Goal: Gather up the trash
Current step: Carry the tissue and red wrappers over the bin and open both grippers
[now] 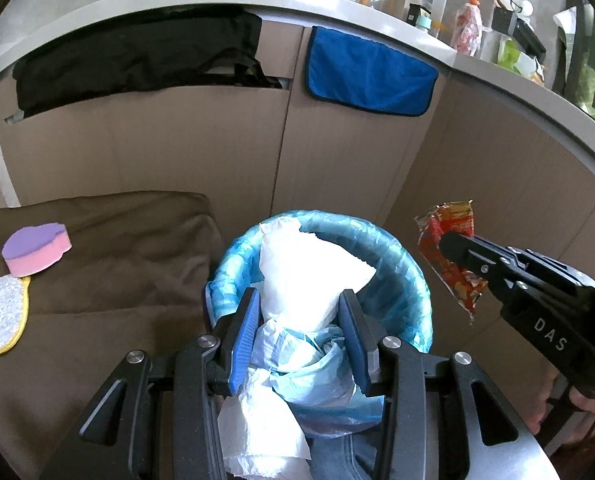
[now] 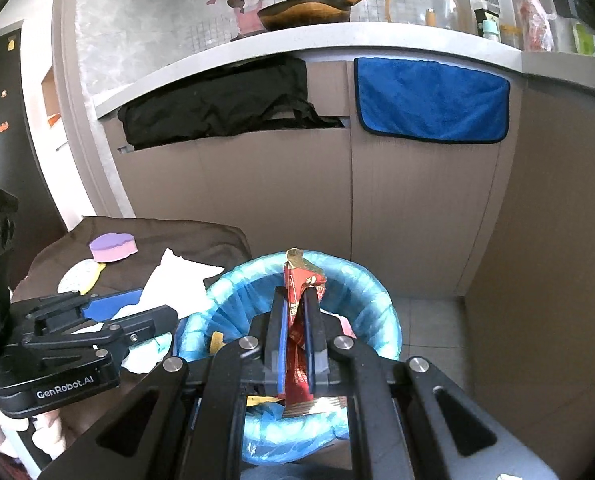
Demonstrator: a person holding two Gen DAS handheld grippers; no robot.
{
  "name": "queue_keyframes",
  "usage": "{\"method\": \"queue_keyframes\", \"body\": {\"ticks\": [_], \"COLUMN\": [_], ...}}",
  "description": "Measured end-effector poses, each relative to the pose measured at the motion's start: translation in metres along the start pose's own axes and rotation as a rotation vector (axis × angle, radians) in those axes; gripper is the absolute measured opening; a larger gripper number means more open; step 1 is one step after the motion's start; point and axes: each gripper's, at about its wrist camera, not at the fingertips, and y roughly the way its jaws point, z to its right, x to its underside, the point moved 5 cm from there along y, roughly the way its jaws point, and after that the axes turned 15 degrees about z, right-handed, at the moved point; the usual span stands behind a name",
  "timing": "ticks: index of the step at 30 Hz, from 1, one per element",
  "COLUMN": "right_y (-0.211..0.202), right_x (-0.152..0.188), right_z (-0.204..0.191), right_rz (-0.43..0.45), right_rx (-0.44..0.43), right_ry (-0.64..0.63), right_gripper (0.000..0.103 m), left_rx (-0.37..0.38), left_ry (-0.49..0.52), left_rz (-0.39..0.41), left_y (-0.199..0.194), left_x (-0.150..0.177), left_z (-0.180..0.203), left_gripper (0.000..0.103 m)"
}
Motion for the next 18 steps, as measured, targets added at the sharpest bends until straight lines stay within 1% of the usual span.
{"method": "queue_keyframes", "body": {"ticks": [7,12,18], "right_y": [0.021,0.037,0.048], "right_x": [0.005,0.016,0.028], "right_z": [0.003,0.005,0.010], "right_rz": [-0.028,-0.068,-0.100], "right_rx": [0.006,-0.001,0.008], "right_ry": [-0.002,0.019,0.042], "right_gripper": [0.006,0.006,0.006], "left_rx": [-0.017,-0.032,-0.023], "left_ry": [-0.008,-0.007,0.005], "left_rz": [-0.035,-0.059,-0.077], "left_y": [0.023,0.038,0.050], "left_x": [0.003,0.007,0.006], "left_z": [-0.010,-0.020,-0.023], "left_gripper": [0.041,0.041,0.041]}}
